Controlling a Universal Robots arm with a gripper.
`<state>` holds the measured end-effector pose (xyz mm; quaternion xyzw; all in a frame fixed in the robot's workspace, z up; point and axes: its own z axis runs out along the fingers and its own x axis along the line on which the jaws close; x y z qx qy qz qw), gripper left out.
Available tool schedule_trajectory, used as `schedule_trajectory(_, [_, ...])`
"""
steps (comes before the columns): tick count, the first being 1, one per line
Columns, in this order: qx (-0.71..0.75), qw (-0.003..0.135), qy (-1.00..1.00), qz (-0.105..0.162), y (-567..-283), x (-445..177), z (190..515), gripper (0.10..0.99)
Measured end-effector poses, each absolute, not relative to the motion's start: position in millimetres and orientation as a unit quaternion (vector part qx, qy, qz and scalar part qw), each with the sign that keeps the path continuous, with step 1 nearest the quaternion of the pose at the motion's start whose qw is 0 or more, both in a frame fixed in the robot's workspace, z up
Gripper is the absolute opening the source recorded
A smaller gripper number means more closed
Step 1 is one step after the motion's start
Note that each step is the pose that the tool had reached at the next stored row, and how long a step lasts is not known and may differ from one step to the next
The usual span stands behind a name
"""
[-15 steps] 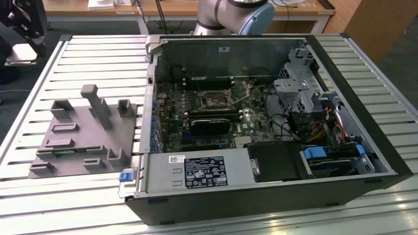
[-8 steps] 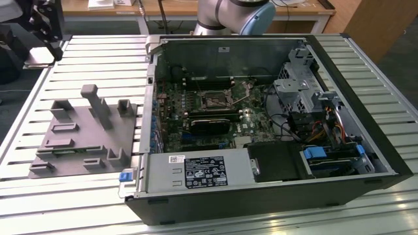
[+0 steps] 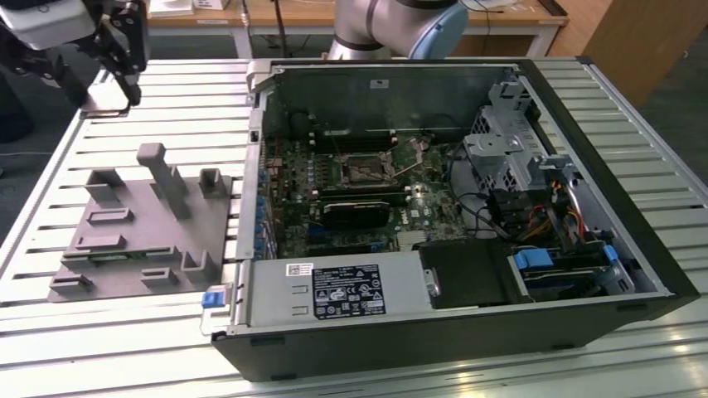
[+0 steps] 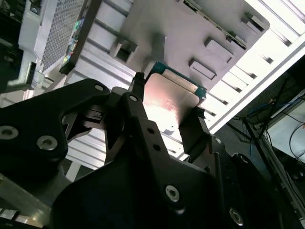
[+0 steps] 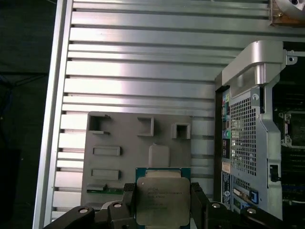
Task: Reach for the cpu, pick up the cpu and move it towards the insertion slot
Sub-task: 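Pick up the cpu and move it towards the insertion slot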
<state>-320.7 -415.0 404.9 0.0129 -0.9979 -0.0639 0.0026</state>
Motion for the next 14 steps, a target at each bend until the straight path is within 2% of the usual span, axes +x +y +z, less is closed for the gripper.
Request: schedule_trajectory(14, [0.013, 0.003, -0.998, -0.064, -415, -281, 401, 0.545])
